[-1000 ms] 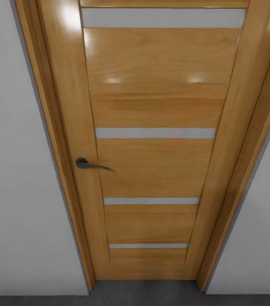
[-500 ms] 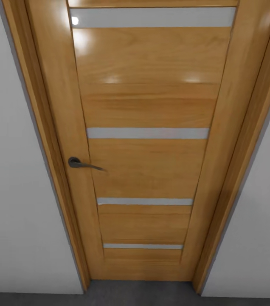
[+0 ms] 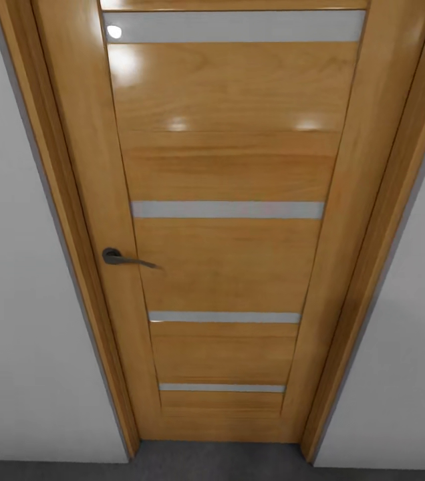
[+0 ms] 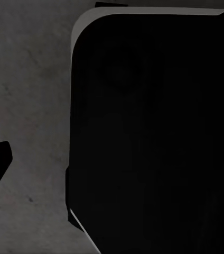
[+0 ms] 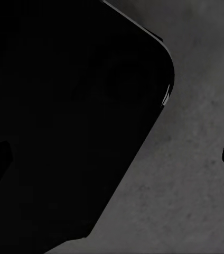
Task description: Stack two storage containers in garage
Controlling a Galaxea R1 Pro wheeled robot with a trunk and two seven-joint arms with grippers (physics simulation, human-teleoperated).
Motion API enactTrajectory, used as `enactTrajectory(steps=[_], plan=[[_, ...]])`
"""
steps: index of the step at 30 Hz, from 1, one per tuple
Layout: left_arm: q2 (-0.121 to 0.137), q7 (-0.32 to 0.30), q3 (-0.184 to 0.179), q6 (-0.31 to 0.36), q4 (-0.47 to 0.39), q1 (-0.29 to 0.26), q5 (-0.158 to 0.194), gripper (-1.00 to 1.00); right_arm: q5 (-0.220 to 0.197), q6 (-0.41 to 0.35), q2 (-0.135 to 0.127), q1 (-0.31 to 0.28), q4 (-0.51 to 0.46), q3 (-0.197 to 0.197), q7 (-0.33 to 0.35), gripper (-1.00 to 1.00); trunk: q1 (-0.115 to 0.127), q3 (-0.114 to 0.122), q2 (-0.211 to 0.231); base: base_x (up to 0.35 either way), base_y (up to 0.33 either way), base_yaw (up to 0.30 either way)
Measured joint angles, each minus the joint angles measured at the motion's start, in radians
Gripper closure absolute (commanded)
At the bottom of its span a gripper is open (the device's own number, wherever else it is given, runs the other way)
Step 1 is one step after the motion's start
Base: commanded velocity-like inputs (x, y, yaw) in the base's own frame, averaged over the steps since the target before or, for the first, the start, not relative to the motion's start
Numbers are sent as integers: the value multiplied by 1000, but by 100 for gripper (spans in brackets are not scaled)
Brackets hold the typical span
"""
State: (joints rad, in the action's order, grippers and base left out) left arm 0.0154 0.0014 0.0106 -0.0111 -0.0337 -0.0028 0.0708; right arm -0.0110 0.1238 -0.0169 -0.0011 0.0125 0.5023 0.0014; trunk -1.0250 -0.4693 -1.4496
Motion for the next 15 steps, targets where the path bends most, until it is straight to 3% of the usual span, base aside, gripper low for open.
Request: enactTrajectory(steps=[10, 15], plan=[[0, 0, 0, 0, 0, 0, 0, -100, 0, 0, 0, 0, 0, 0, 0, -100, 0, 0, 0, 245, 0, 0], [0, 0, 0, 0, 0, 0, 0, -100, 0, 0, 0, 0, 0, 0, 0, -100, 0, 0, 0, 88, 0, 0]])
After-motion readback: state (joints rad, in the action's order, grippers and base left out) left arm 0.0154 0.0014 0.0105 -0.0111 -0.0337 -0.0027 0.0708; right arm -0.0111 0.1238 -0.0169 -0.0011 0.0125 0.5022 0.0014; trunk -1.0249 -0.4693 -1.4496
